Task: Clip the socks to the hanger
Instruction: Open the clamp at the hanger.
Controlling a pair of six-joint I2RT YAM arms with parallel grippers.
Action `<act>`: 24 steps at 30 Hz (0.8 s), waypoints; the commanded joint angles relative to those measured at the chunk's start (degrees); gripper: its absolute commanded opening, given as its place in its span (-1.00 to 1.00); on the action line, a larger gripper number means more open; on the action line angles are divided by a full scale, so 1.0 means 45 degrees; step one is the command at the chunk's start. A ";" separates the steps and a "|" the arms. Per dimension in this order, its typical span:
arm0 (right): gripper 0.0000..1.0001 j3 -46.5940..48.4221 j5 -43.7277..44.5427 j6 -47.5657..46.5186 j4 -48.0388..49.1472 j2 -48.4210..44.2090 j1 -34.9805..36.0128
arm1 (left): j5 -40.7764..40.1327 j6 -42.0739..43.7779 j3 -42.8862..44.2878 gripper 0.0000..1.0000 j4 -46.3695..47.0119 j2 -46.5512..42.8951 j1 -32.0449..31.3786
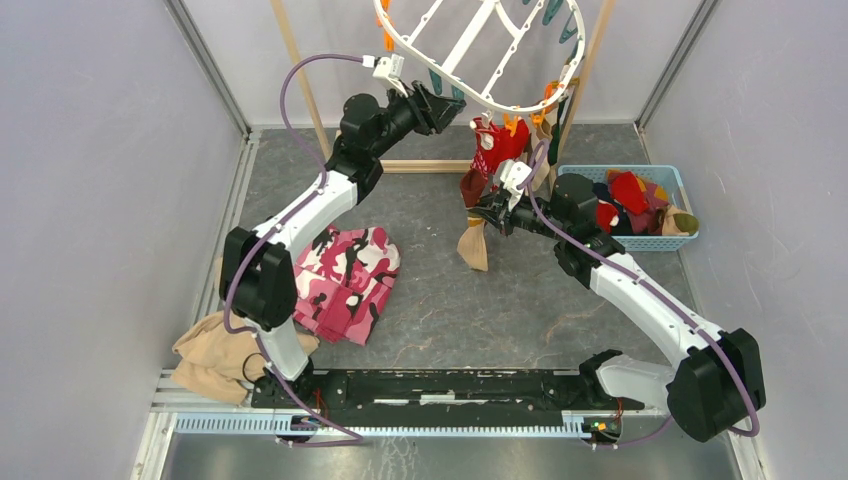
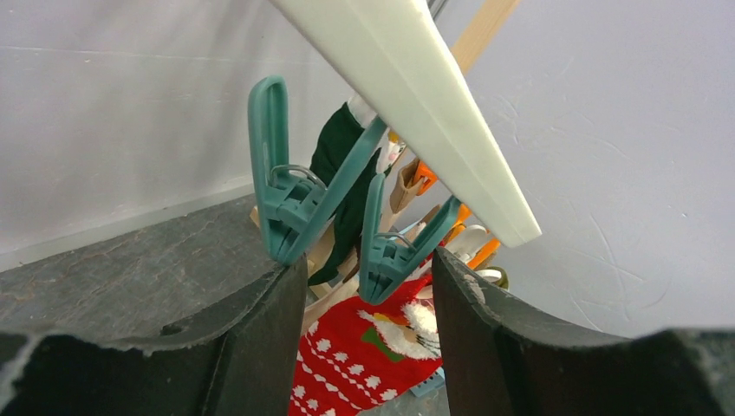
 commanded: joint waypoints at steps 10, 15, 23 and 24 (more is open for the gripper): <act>-1.00 0.0591 -0.0154 0.0017 0.0397 -0.0032 -0.0026 | 0.0600 -0.0020 0.0952 0.16 0.1593 0.0478 -0.0091; -1.00 0.0601 -0.0139 0.0017 0.0398 -0.0046 -0.0026 | 0.0586 -0.0093 0.1024 0.15 0.1822 0.0577 -0.0103; -1.00 0.0571 -0.0139 0.0017 0.0387 -0.0109 -0.0052 | 0.0636 -0.0177 0.1363 0.03 0.1882 0.0758 -0.0160; -1.00 0.0552 -0.0134 0.0017 0.0380 -0.0110 -0.0051 | 0.0651 -0.0168 0.1369 0.03 0.1871 0.0761 -0.0161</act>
